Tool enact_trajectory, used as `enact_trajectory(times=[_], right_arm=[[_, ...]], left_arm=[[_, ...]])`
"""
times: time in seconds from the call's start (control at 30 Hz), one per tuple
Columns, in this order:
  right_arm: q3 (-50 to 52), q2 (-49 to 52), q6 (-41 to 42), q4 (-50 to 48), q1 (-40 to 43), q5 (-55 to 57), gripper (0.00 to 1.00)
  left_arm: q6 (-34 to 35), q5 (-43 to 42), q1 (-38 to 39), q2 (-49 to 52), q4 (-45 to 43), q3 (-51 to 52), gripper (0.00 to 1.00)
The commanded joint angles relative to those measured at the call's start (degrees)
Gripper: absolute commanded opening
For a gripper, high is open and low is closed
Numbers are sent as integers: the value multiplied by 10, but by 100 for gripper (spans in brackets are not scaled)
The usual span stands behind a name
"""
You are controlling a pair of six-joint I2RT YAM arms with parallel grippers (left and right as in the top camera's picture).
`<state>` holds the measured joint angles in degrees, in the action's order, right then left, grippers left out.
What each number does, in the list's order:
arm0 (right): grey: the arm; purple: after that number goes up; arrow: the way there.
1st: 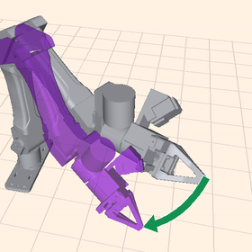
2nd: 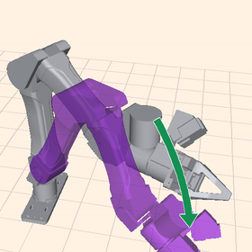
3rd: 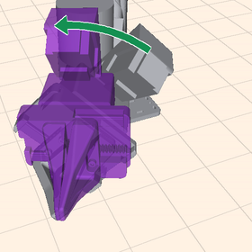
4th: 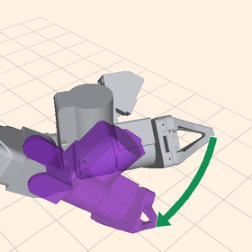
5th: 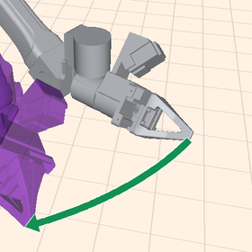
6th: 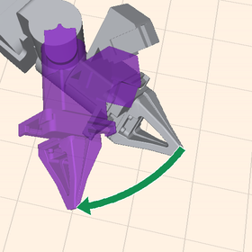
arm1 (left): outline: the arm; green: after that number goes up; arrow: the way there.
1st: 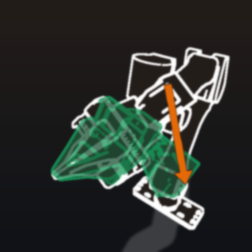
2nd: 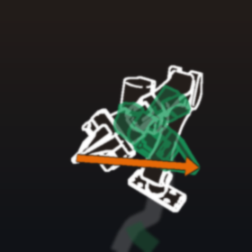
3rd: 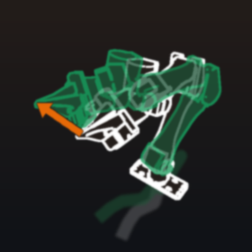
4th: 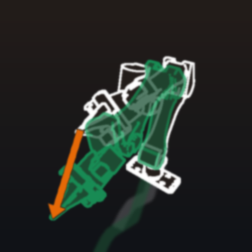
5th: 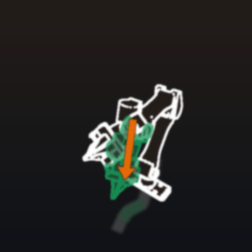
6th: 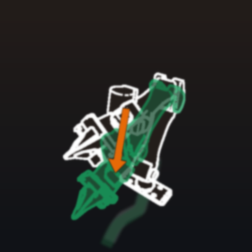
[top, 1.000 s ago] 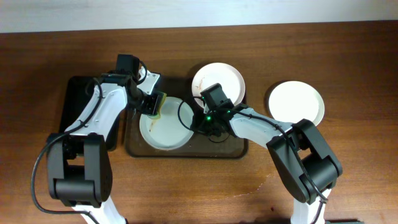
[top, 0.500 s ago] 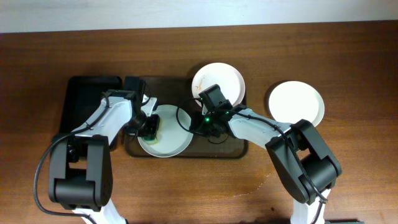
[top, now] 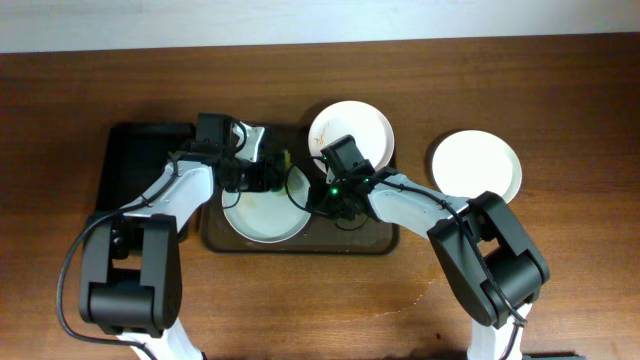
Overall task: Clean dirty plates on tray and stack at the side
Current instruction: 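Scrub the pale green plate with the sponge in the left gripper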
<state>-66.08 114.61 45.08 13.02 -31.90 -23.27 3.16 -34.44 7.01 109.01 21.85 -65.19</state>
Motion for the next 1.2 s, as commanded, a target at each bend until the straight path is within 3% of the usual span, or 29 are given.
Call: enact_trajectory(times=[0.0, 0.2, 0.27, 0.37, 0.5, 0.63, 0.73, 0.87, 0.97, 1.17], right_arm=[[4, 9, 2, 1, 2, -1, 4], [4, 9, 2, 0, 2, -1, 4], [4, 9, 2, 0, 2, -1, 4], [4, 9, 2, 0, 2, -1, 4], [4, 9, 1, 0, 2, -1, 4], [4, 9, 1, 0, 2, -1, 4], [4, 9, 1, 0, 2, -1, 4], [4, 9, 1, 1, 2, -1, 4], [4, 9, 1, 0, 2, -1, 4], [4, 9, 1, 0, 2, -1, 4]], left_arm=[[62, 12, 1, 9, -17, -2, 1], [106, 157, -20, 9, 108, -2, 1], [169, 237, -33, 9, 158, -2, 1], [172, 288, -36, 9, 183, -10, 1], [148, 320, -16, 9, 126, -21, 1], [25, 353, 59, 45, 17, -20, 1], [-3, 350, 100, 73, 11, -20, 0], [-46, 194, 95, 64, 59, -39, 0], [-106, 19, 58, 64, 148, -71, 0], [-110, -1, -1, 64, 297, -68, 0]])
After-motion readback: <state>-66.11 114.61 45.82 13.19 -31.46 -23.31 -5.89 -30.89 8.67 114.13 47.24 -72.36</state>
